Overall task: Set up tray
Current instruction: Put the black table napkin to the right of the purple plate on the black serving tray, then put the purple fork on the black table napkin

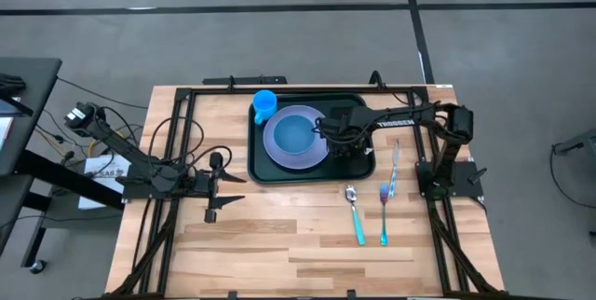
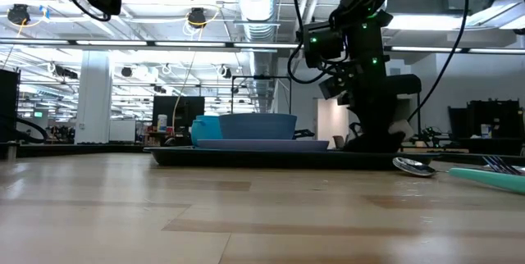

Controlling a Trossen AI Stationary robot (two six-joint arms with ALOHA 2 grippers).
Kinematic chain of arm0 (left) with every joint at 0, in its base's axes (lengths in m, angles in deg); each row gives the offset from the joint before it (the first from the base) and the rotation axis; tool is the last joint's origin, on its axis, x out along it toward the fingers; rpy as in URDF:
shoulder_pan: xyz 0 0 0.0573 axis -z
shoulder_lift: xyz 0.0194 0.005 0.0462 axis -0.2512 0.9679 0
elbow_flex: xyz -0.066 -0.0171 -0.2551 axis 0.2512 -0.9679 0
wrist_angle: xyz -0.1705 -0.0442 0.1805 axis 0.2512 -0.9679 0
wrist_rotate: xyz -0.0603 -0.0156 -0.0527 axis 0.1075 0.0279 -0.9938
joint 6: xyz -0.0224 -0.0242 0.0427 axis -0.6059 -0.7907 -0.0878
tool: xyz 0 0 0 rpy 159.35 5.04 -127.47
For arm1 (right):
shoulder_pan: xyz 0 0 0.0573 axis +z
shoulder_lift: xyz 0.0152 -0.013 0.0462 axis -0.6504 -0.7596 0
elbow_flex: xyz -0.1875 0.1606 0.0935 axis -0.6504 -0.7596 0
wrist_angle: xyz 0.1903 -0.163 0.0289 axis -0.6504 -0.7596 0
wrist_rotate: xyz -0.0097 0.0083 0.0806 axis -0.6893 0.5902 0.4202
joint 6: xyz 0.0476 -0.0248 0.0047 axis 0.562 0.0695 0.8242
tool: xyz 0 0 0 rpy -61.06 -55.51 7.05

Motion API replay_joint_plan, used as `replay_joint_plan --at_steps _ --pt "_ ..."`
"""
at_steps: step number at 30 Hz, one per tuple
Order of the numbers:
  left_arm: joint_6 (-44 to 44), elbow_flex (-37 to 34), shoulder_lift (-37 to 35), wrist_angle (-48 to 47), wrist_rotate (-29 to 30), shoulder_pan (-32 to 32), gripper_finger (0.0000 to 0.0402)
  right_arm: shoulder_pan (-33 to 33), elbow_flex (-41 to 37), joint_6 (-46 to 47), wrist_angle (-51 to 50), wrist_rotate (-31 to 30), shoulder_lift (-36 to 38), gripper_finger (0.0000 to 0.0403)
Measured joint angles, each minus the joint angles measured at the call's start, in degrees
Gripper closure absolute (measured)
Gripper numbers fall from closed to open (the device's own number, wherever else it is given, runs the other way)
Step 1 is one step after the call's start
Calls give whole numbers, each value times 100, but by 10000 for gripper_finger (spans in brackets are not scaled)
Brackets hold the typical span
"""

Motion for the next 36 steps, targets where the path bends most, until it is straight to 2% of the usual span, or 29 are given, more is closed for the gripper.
replay_joint_plan --at_steps 16,24,30,33,36 --pt "-37 0 0 0 -2 0 221 6 0 304 -62 9 0 146" --pt "-35 0 2 205 -1 2 221 150 0 878 -791 137 0 142" --pt "252 0 0 915 5 2 221 320 2 1723 -1769 1062 70 142" --pt "601 100 2 933 109 2 221 488 1 2318 -1825 1491 399 142" --pt "834 321 -5 735 350 -3 221 772 0 3048 -1761 1490 1035 142"
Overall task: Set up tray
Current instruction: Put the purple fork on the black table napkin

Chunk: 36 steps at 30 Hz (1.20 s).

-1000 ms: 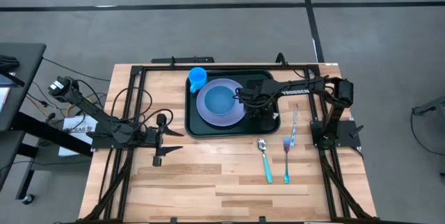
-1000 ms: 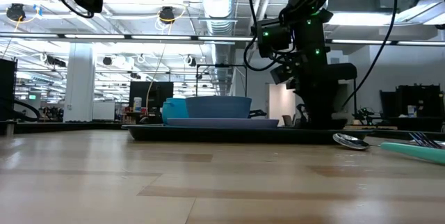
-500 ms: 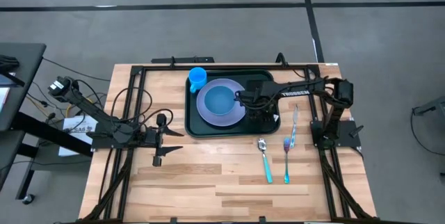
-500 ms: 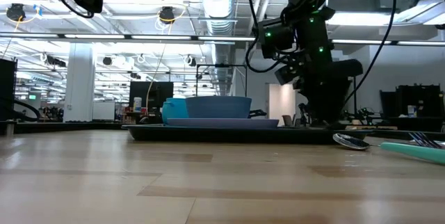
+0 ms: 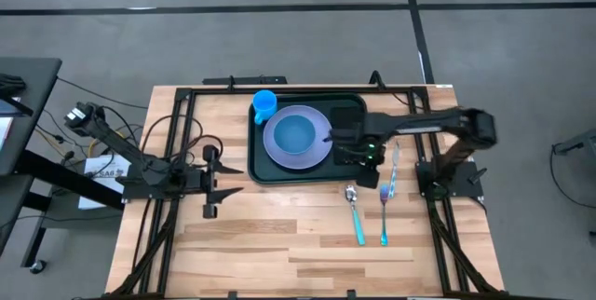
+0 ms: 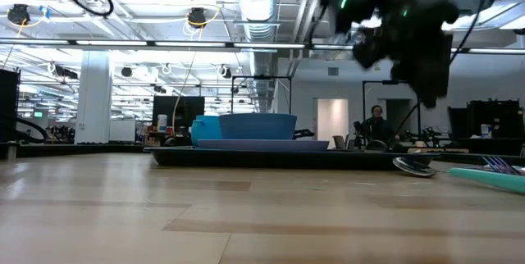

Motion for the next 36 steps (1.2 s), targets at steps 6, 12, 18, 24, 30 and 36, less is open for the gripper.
replay_joint_plan --at_steps 6,12,18,24,30,36 --pt "72 414 4 -772 114 -3 221 996 -408 2401 434 -1363 1846 142" --pt "78 529 4 -1024 102 -1 221 2278 -1086 6017 1747 -2821 3213 142" --pt "441 529 4 -803 104 -1 221 2942 -1257 6334 2852 -3309 3471 143" --pt "582 529 7 -624 89 -1 221 2936 -1266 6953 2374 -3008 3158 143" --pt "576 529 5 -545 -101 -1 221 3245 -1266 7693 1734 -2649 2403 143" --pt "505 563 4 -646 -603 5 221 3773 -1263 8400 1771 -2065 1540 143"
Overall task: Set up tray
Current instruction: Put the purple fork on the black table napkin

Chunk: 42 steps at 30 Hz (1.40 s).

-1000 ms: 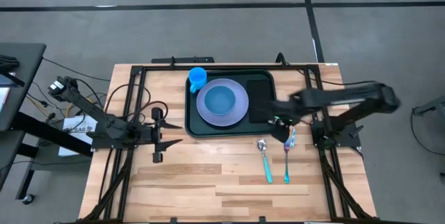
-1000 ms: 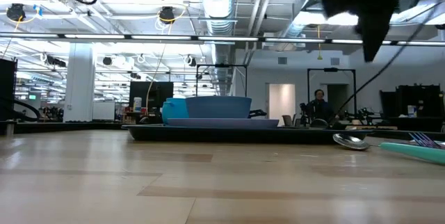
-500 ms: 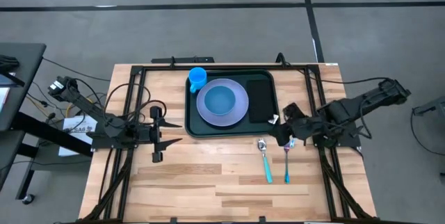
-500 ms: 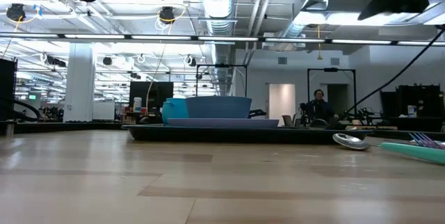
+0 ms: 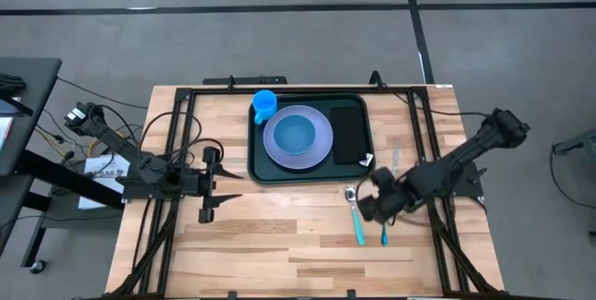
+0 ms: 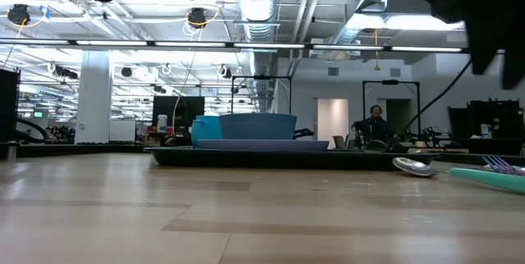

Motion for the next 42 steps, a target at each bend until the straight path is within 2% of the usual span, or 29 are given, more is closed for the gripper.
replay_joint_plan --at_steps 4,8,12,17,26,30,34,42 --pt "-266 278 0 -664 -95 -3 221 380 0 633 163 359 -485 143" --pt "-167 340 1 -1023 -845 -6 221 739 0 1401 137 598 -742 143" --pt "-249 351 -243 -1004 -1351 -2 221 1022 0 2107 103 554 -713 143" --pt "-519 262 -853 -1664 -1400 -6 221 1237 4 2471 73 536 -560 143" --pt "-884 -147 -2622 -2811 -1673 -422 221 1056 4 2393 -99 377 -604 143" --pt "-1012 -457 -3270 -2927 -1742 -702 221 983 5 2363 -108 365 -700 143" --pt "-1166 -475 -3521 -3239 -1796 -895 221 910 0 2305 -264 419 -802 143" --pt "-1207 -482 -3521 -3413 -2489 -935 221 720 -407 2249 -113 444 -777 143"
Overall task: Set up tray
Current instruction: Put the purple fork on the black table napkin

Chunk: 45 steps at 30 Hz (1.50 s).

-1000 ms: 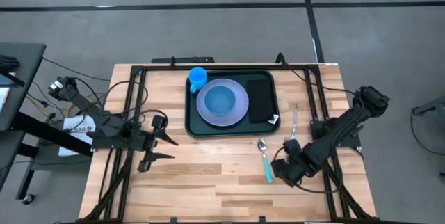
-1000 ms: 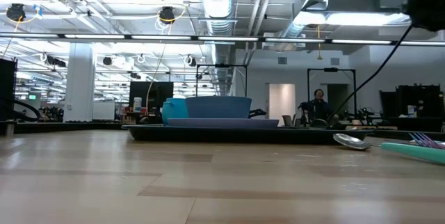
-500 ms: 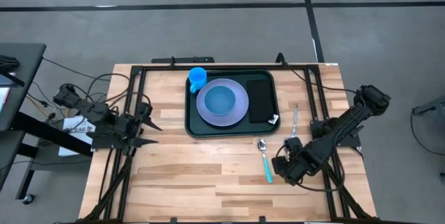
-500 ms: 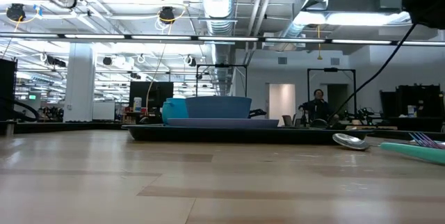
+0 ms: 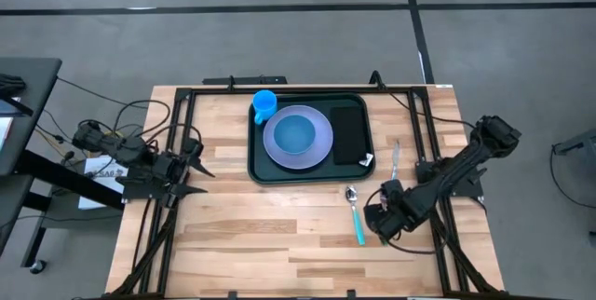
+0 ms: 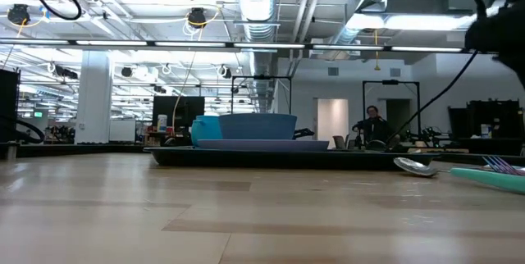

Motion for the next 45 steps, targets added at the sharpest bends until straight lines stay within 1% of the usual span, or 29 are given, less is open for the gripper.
replay_joint_plan --at_steps 5,8,14,17,25,31,41,45 --pt "-2 0 0 0 30 0 221 -179 -390 -354 740 30 0 143" --pt "0 0 0 -3 54 0 221 -303 -513 -553 941 96 0 143" --pt "13 0 0 -9 72 0 221 -438 -745 -552 1006 229 0 143" --pt "18 0 0 -25 71 0 221 -441 -913 -551 1261 327 0 143" --pt "39 0 0 -23 72 0 221 -448 -1371 -493 1986 331 34 143" --pt "76 0 0 -22 70 0 221 -448 -1420 -422 2002 390 26 143" --pt "125 0 0 -21 70 0 221 -458 -1259 -807 1967 440 -8 142" --pt "160 0 0 -20 70 0 221 -567 -1239 -808 2008 476 -9 142"
